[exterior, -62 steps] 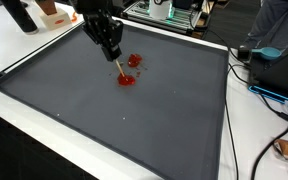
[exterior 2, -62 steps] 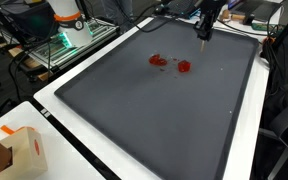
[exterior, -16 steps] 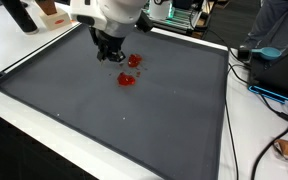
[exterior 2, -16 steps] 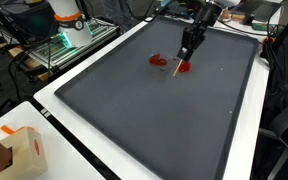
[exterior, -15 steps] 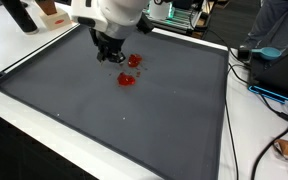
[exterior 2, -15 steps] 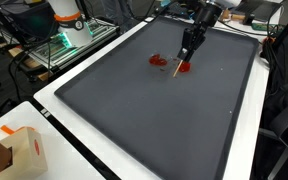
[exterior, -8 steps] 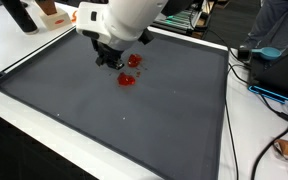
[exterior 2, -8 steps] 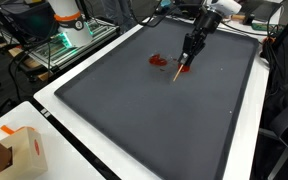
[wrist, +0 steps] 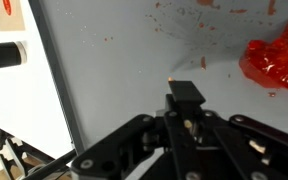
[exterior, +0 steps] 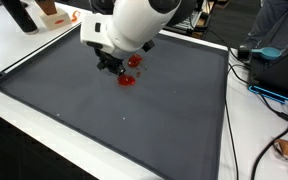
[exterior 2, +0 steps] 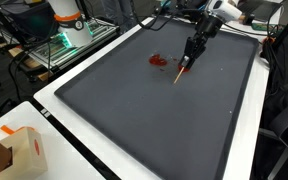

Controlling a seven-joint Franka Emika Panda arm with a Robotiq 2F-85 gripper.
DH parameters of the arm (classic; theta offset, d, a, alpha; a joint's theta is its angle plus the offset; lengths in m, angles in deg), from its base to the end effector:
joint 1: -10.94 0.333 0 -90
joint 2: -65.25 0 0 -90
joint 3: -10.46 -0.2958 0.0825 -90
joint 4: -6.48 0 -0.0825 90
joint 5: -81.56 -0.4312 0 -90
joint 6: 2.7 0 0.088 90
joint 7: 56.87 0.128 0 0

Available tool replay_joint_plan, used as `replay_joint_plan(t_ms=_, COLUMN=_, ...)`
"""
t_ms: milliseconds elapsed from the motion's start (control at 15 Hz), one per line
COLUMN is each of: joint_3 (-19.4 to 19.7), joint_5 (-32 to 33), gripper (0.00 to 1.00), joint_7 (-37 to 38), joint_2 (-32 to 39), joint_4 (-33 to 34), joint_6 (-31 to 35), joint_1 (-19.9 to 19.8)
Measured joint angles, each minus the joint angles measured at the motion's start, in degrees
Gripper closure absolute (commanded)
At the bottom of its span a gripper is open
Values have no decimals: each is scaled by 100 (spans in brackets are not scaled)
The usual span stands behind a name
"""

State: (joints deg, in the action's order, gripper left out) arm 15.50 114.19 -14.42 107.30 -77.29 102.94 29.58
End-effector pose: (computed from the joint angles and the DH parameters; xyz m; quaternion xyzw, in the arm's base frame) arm 0.6977 0.1205 0.1790 0.9380 -0.1098 -0.0150 0.3284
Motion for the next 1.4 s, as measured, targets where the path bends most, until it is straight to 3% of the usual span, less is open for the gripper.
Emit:
replay_joint_plan(t_ms=600, joint_3=-15, joint_5=0, gripper=97, joint_7=-365, joint_2=215, joint_4=220, joint_6=0, joint_1=94)
replay_joint_plan(t_ms=1400, joint_3=-40, joint_5=-87, gripper=97, joint_7=-1378, joint_2=162, joint_4=348, joint_6=92, joint_1=20)
